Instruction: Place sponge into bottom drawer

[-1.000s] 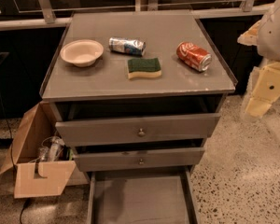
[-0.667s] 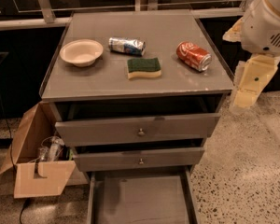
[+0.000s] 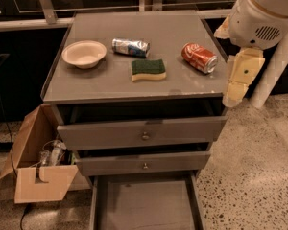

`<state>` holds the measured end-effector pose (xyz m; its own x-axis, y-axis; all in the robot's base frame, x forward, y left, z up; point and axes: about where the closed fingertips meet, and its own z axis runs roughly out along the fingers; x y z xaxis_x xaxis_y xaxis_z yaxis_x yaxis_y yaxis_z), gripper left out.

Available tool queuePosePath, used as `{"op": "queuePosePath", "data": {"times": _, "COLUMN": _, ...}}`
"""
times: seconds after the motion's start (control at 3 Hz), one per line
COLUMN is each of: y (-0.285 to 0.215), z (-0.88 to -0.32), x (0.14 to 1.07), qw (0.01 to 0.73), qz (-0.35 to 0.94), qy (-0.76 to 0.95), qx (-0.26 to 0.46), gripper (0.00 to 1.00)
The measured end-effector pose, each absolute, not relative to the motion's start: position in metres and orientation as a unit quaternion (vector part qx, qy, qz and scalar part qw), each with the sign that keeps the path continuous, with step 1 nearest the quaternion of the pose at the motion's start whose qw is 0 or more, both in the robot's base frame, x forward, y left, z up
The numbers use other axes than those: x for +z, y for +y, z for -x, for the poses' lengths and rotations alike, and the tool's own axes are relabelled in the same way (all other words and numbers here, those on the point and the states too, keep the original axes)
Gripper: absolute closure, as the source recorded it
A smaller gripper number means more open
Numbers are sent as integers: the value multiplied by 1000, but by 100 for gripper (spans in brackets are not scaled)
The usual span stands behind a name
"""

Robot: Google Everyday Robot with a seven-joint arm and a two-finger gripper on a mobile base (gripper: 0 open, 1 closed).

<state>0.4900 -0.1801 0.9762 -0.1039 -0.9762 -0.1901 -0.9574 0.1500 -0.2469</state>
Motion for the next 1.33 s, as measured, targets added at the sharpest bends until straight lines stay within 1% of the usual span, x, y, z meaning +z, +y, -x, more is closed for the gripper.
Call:
{"op": "queuePosePath", "data": {"times": 0.33, "y": -169, "z": -501, "x": 981, "qw": 150, "qz": 669, "qy": 727, "qx": -38, "gripper": 0}}
{"op": "queuePosePath", "data": {"times": 1.0, "y": -104, "z": -572, "x": 987, "qw": 138, "qz": 740, "qy": 657, "qx": -43, "gripper": 0}}
{"op": "queuePosePath", "data": {"times": 1.33, "y": -94, "z": -580, "x": 992, "qw": 156, "qz": 740, "qy": 652, "qx": -48, "gripper": 0}}
